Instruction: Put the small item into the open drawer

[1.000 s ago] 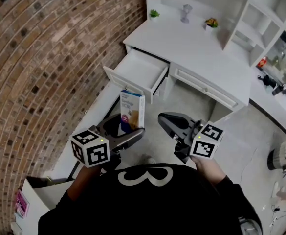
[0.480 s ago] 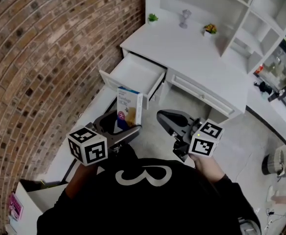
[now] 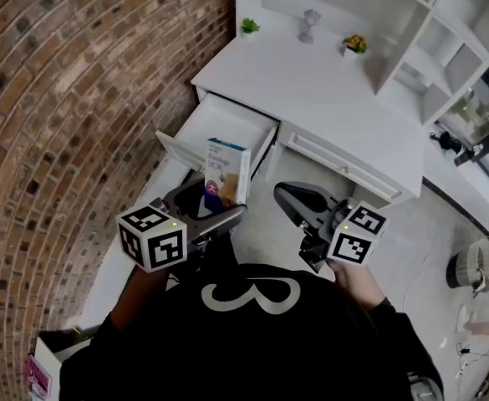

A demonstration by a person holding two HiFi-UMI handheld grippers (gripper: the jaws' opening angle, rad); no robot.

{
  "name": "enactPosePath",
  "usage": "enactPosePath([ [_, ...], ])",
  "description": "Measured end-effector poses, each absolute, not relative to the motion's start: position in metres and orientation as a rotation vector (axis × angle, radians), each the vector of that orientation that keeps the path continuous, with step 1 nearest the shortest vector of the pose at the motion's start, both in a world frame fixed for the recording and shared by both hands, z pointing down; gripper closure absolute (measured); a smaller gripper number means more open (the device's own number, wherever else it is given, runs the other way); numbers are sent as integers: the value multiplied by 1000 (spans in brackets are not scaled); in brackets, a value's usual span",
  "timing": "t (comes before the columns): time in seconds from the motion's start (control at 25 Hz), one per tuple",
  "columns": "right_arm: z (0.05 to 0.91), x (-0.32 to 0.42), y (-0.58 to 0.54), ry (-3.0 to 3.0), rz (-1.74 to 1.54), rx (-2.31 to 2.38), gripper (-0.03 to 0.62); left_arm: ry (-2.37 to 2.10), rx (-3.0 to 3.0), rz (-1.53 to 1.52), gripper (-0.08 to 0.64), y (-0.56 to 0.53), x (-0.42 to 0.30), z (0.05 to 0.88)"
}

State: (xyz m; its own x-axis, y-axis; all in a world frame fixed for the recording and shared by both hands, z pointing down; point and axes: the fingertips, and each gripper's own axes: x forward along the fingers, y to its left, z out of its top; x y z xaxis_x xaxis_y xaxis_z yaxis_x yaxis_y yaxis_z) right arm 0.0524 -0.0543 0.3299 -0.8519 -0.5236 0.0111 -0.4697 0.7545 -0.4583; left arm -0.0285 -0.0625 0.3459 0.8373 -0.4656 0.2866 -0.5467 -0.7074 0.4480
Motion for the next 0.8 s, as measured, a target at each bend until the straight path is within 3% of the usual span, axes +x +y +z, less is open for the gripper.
enactPosePath([
  [0.8,346,47,-231,2653,-788,-1076,581,-495,2452,469,146,-254,-34,397],
])
